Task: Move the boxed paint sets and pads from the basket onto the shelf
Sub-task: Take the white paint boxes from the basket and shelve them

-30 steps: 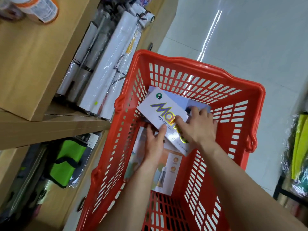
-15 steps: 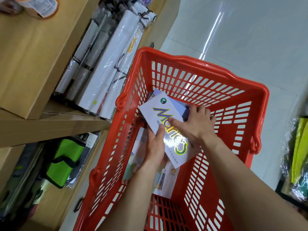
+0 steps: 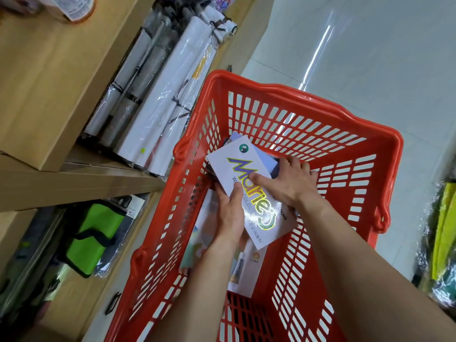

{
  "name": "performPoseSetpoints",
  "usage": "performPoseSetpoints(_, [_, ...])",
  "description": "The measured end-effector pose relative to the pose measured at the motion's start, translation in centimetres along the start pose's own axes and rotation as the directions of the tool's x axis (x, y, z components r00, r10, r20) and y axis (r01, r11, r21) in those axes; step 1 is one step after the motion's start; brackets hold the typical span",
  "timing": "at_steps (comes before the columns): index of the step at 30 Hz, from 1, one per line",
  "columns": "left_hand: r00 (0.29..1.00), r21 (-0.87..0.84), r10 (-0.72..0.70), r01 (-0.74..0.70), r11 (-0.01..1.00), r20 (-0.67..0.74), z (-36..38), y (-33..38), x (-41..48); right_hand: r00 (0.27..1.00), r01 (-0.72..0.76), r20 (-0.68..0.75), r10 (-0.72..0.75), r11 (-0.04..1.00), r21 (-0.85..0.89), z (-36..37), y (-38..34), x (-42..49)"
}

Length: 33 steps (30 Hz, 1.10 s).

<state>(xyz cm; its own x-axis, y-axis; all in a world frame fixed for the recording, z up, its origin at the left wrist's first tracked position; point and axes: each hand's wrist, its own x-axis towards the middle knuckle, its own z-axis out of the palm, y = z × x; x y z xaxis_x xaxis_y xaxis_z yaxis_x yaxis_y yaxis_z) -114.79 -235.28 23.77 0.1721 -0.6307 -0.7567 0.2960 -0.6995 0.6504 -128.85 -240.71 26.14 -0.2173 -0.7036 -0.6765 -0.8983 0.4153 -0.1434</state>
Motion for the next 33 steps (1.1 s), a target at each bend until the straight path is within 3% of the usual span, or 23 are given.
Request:
performPoseSetpoints(9, [0.999, -0.024, 0.036, -0.036, 0.999, 0.019, 0.2, -0.1, 0.0, 0.997, 0.0, 0.071, -0.015, 0.978, 0.209, 0.2, 0.4, 0.1])
performPoseSetpoints(18, [0.998, -0.147, 0.013, -0.003, 0.989, 0.064, 0.3, -1.2, -0.4, 0.997, 0.007, 0.07, -0.017, 0.99, 0.141, -0.6, 0.2, -0.5])
performPoseSetpoints(22, [0.999, -0.213, -0.032, 0.037, 0.976, 0.029, 0.7, -1.4, -0.7, 0.998, 0.055, 0.006, -0.058, 0.977, 0.205, -0.1, -0.1, -1.1])
performPoseSetpoints(28, [1.0, -0.126, -0.009, 0.012, 0.992, 0.02, 0.8, -2.0, 0.2, 0.989, -0.039, 0.147, -0.003, 0.959, 0.282, -0.5, -0.7, -0.3])
performPoseSetpoints(33, [0.998, -0.115, 0.002, 0.005, 0.993, 0.06, 0.6, -2.0, 0.2, 0.985, -0.024, 0.171, -0.024, 0.962, 0.272, -0.6, -0.2, 0.3])
